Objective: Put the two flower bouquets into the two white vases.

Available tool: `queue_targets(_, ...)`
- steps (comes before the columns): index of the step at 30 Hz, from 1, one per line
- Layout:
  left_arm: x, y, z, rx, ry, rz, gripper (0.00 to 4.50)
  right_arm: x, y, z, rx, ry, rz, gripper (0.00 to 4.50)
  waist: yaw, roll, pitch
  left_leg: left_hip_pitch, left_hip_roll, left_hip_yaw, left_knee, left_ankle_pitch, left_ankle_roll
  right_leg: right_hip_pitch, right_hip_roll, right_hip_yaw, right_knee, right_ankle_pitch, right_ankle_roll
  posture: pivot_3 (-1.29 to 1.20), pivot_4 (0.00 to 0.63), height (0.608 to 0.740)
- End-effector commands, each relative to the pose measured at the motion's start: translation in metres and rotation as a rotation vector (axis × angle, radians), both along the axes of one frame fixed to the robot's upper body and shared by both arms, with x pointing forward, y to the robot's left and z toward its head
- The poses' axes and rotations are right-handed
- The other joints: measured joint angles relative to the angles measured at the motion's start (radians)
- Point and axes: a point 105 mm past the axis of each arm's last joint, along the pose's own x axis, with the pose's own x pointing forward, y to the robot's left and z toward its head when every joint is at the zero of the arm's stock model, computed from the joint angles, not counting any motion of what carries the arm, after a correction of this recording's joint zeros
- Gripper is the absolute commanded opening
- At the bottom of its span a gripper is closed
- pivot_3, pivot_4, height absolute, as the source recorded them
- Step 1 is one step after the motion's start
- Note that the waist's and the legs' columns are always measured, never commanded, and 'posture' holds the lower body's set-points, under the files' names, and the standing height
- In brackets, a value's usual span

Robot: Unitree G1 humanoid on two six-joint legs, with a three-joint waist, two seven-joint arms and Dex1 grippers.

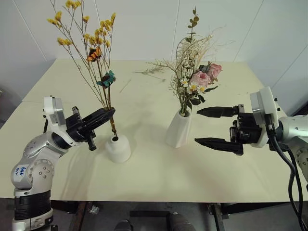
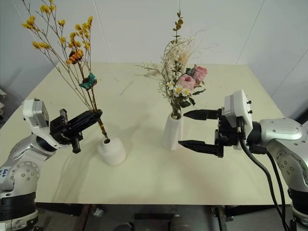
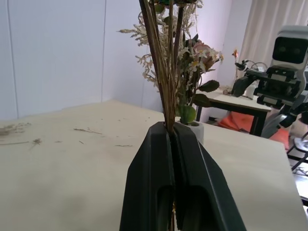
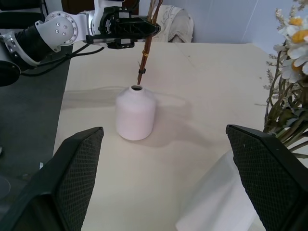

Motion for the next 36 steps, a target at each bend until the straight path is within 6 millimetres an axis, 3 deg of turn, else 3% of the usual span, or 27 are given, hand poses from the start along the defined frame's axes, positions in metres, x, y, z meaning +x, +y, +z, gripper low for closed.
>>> queue_targets(1, -0.007, -0.004, 0.002, 0.017, -0.041, -0.001, 0.02, -0.002, 0.002, 0.007, 0.013, -0.040, 0.013, 4.31, -0.001, 0.000, 0.000, 0.000, 0.000, 0.000, 0.000, 0.000, 0.000, 0.000, 0.000, 0.000, 0.000, 0.000, 0.000, 0.00, 0.150, 0.740)
queue_targets(36, -0.014, 0.000, -0.021, 0.047, -0.026, 0.070, 0.02, 0.000, 0.006, 0.002, 0.064, -0.031, -0.002, 4.31, 0.000, 0.000, 0.000, 0.000, 0.000, 0.000, -0.005, 0.000, 0.000, 0.000, 0.000, 0.000, -0.005, 0.000, 0.000, 0.00, 0.150, 0.740)
